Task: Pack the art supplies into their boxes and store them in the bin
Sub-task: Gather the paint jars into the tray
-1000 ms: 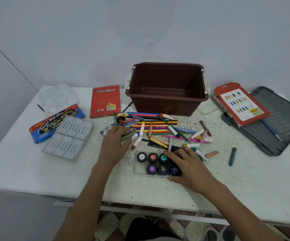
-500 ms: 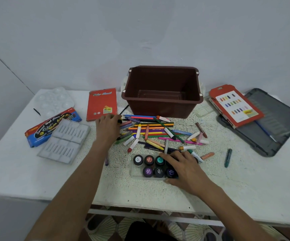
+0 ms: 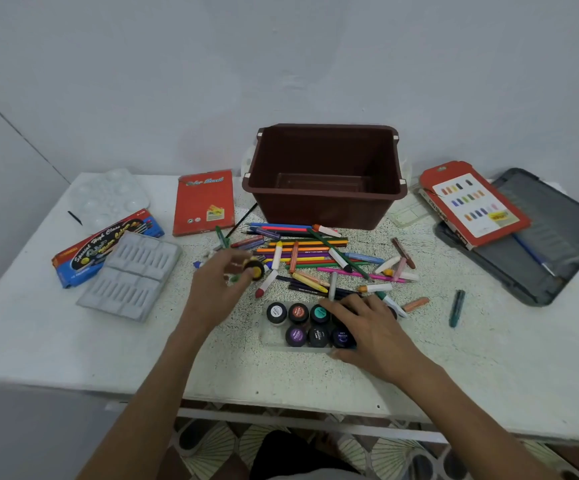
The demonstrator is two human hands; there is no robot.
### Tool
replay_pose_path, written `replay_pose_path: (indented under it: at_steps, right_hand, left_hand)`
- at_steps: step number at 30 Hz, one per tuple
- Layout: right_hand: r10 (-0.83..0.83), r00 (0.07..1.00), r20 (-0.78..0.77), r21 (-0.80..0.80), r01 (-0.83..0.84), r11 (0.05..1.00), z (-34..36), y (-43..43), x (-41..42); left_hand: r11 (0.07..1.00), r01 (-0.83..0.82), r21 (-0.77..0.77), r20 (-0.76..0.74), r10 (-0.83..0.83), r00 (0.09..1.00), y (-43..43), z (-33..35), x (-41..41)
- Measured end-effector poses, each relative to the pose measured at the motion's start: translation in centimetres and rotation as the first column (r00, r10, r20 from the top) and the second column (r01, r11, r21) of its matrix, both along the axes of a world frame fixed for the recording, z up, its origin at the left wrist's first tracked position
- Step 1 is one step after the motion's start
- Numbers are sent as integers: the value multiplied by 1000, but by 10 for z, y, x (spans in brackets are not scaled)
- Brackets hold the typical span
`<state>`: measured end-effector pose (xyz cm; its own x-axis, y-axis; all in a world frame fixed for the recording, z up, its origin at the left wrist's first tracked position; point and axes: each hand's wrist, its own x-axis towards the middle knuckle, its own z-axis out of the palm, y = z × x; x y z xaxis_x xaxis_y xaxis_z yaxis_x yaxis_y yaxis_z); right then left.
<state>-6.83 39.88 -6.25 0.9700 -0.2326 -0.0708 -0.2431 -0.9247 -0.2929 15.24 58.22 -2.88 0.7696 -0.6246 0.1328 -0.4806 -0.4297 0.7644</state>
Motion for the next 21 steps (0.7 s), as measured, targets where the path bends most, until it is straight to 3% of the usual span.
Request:
replay_pose_path:
  at_steps: [3, 10, 17, 21]
  right_hand:
    - [4, 1000, -1, -4, -4, 1000, 0, 0, 0]
    - [5, 1000, -12, -16, -5, 1000, -1, -1, 1]
    - [9, 1000, -17, -15, -9, 1000, 1, 0, 2]
    - [10, 1000, 0, -7, -10, 1000, 1, 1, 1]
  left_hand:
    - [1000, 1, 14, -156, 1, 988, 18, 2, -22]
    - [996, 80, 38, -318, -64, 946, 38, -10, -55]
    - [999, 29, 19, -346, -21, 938, 36, -17, -68]
    - [998, 39, 51, -284, -23, 959, 34, -19, -72]
